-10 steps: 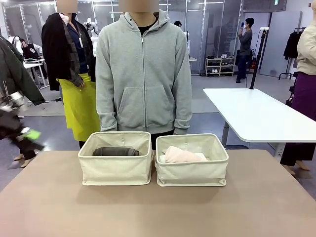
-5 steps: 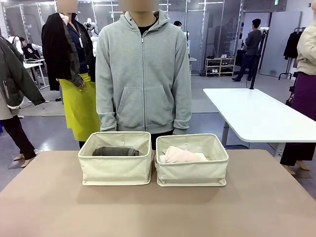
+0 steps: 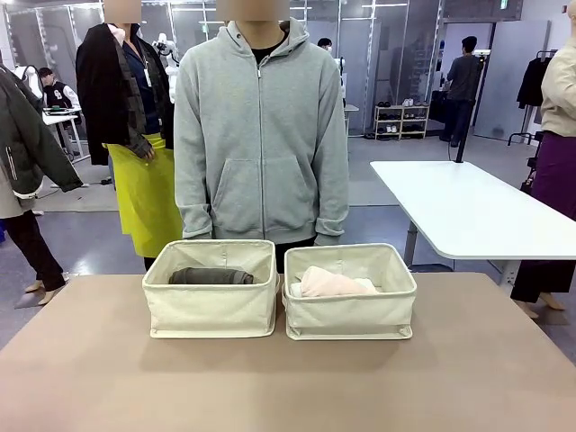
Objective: Divide the towels into two baskets.
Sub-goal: Pick up one hotel-folded towel from the bottom of the table and place it in the Fabric basket indicated by the person.
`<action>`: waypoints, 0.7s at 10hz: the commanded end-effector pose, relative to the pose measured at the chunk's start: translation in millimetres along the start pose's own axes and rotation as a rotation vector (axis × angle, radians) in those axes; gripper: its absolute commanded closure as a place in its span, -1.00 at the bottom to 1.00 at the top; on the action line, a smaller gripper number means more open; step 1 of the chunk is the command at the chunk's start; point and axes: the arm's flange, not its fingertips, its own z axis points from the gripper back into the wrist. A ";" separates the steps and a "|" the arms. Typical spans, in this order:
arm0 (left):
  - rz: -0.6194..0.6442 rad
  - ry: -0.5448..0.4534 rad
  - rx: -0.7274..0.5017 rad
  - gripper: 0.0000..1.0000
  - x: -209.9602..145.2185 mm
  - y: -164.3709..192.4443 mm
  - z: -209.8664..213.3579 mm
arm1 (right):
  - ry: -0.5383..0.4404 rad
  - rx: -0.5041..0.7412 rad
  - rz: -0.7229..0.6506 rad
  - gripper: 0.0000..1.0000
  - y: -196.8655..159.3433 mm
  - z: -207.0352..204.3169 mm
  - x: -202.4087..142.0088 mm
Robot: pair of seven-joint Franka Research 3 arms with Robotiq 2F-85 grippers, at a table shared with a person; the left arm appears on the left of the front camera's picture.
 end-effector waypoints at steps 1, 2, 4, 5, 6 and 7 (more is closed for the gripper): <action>0.016 -0.006 -0.001 -1.00 -0.2 -4.1 1.0 | 0.011 -0.002 0.020 -1.00 2.0 -1.1 -3.3; 0.016 -0.006 -0.001 -1.00 -0.2 -4.1 1.0 | 0.011 -0.002 0.020 -1.00 2.0 -1.1 -3.3; 0.016 -0.006 -0.001 -1.00 -0.2 -4.1 1.0 | 0.011 -0.002 0.020 -1.00 2.0 -1.1 -3.3; 0.016 -0.006 -0.001 -1.00 -0.2 -4.1 1.0 | 0.011 -0.002 0.020 -1.00 2.0 -1.1 -3.3; 0.016 -0.006 -0.001 -1.00 -0.2 -4.1 1.0 | 0.011 -0.002 0.020 -1.00 2.0 -1.1 -3.3; 0.016 -0.006 -0.001 -1.00 -0.2 -4.1 1.0 | 0.011 -0.002 0.020 -1.00 2.0 -1.1 -3.3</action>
